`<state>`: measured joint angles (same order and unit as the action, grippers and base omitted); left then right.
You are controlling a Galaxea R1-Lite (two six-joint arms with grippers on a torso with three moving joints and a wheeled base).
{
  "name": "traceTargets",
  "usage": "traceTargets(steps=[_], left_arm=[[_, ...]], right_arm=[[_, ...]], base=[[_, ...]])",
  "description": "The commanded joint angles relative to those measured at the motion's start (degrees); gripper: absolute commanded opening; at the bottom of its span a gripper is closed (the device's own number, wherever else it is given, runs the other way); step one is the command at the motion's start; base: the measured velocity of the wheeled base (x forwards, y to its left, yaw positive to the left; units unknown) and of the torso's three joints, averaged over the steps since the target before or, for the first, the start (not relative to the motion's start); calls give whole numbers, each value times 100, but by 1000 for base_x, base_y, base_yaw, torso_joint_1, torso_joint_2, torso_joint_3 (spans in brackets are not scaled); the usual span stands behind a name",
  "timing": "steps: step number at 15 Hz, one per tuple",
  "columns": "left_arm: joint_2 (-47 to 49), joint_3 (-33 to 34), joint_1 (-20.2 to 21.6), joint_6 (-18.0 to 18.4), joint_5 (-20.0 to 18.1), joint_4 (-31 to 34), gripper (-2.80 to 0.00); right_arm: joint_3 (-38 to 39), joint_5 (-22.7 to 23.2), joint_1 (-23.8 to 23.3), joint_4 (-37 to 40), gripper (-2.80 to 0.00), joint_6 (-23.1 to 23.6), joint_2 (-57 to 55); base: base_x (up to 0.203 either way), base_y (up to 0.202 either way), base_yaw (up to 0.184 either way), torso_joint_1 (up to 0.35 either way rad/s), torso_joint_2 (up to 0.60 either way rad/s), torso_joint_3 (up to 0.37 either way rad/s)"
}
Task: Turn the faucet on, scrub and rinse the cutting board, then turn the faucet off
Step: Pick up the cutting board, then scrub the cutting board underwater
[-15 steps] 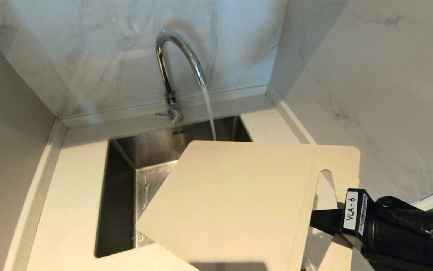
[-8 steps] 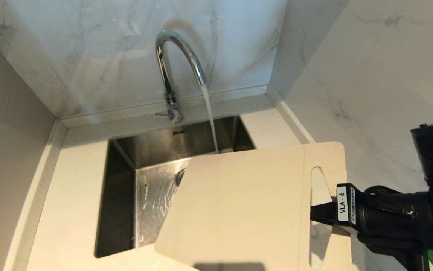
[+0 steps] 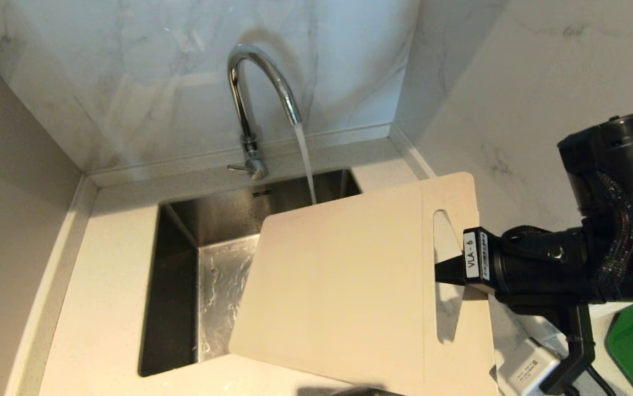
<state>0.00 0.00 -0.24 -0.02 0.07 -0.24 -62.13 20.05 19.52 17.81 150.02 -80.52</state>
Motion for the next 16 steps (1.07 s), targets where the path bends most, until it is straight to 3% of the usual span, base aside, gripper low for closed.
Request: traceTargets(steps=[1, 9, 16], left_arm=[[-9, 0, -4, -6, 1, -2, -280], [-15, 0, -2, -1, 1, -2, -280], [-9, 0, -2, 2, 1, -2, -280]], right_arm=[[-581, 9, -20, 194, -280, 179, -487], [-907, 3, -7, 233, -280, 570, -862], [-1724, -167, 149, 214, -280, 785, -1522]], base=[[0, 0, 0, 0, 0, 0], [0, 0, 0, 0, 0, 0], [0, 0, 0, 0, 0, 0]])
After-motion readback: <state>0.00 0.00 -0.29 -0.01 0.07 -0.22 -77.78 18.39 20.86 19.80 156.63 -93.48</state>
